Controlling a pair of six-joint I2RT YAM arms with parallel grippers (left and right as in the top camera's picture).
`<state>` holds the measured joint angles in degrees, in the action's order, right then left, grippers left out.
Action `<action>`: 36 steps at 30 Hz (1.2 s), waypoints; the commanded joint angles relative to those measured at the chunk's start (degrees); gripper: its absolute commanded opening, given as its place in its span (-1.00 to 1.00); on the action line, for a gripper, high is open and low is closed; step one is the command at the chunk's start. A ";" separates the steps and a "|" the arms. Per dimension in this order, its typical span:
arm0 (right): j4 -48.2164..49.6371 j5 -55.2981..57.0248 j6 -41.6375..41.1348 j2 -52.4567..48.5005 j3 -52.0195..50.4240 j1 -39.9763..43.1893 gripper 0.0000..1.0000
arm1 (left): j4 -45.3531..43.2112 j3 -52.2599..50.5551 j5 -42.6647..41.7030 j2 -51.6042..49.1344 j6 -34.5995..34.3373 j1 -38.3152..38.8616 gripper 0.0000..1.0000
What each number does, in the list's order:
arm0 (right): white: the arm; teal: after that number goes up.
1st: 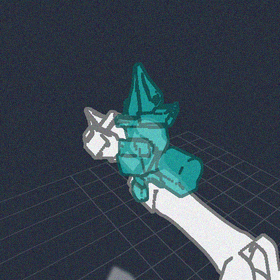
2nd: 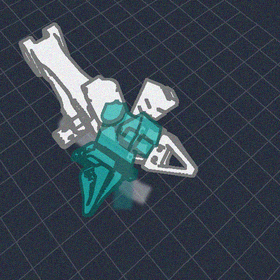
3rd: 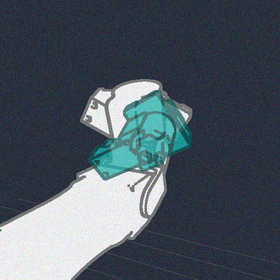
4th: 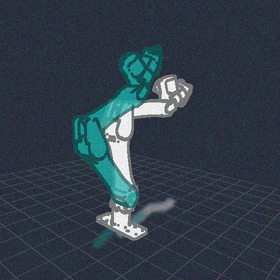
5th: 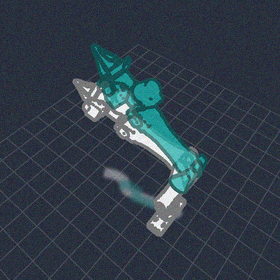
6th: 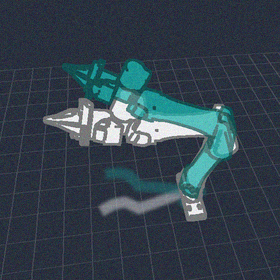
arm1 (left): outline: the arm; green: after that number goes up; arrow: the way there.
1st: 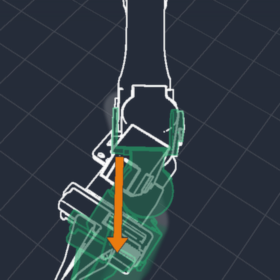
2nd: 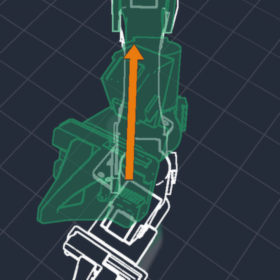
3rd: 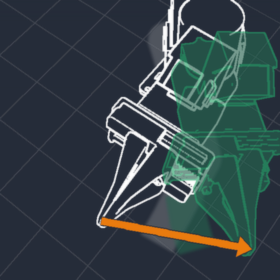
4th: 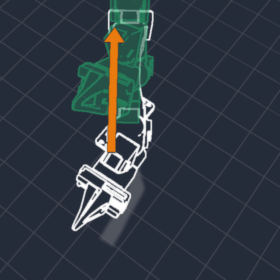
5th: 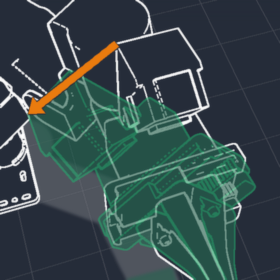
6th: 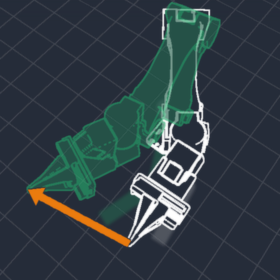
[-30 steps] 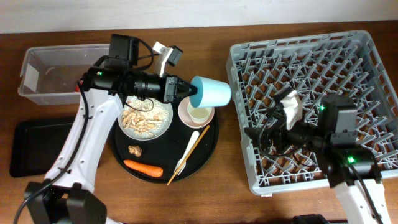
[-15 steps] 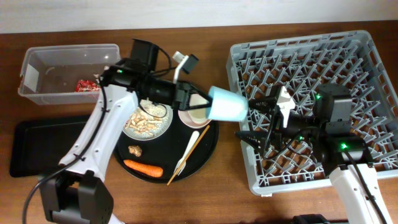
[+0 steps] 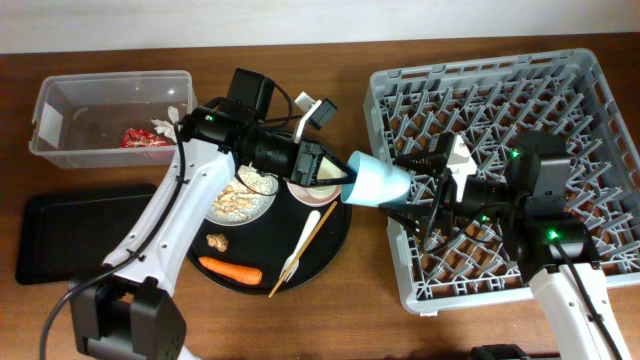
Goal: Sort waste into correct bins and load items into the dishwasher rack
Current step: 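Hand the blue cup from the left gripper to the right gripper, then carry the blue cup with the right gripper and place it in the rack's right side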
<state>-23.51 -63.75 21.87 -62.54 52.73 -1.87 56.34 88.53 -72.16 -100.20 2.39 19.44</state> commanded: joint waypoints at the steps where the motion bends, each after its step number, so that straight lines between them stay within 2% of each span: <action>1: 0.42 -1.86 0.20 -0.09 1.20 -0.33 0.77 | 0.09 0.44 0.17 -0.20 0.24 0.07 -1.00; 5: 0.17 -3.78 0.20 -0.09 1.18 -0.33 0.75 | -0.46 0.44 -0.24 -0.20 0.22 0.07 -0.99; 10: 0.37 -3.80 0.22 -0.09 1.18 -0.33 0.75 | -1.86 0.44 -6.45 -0.20 0.22 0.07 -1.00; 12: 0.46 -4.04 0.24 -0.09 1.18 -0.33 0.67 | -1.81 0.44 -6.51 -0.20 -0.22 0.07 -0.99; 23: 4.26 -6.38 0.20 -0.09 1.18 -0.33 0.64 | -1.38 0.44 -6.51 -0.20 -1.97 0.07 -0.99; 27: 4.28 -6.38 0.22 -0.09 1.18 -0.33 0.57 | -1.40 0.44 -6.51 -0.20 -2.82 0.07 -0.99; 31: 4.28 -6.58 0.22 -0.09 1.18 -0.33 0.36 | -1.42 0.44 -6.49 -0.20 -2.82 0.07 -1.00; 36: 4.28 -6.58 0.17 -0.09 1.18 -0.33 0.36 | -1.42 0.44 -6.27 -0.20 -2.82 0.07 -0.99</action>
<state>-19.29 -69.56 22.31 -62.54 52.73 -1.87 54.85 88.53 -76.60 -100.20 -0.05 19.42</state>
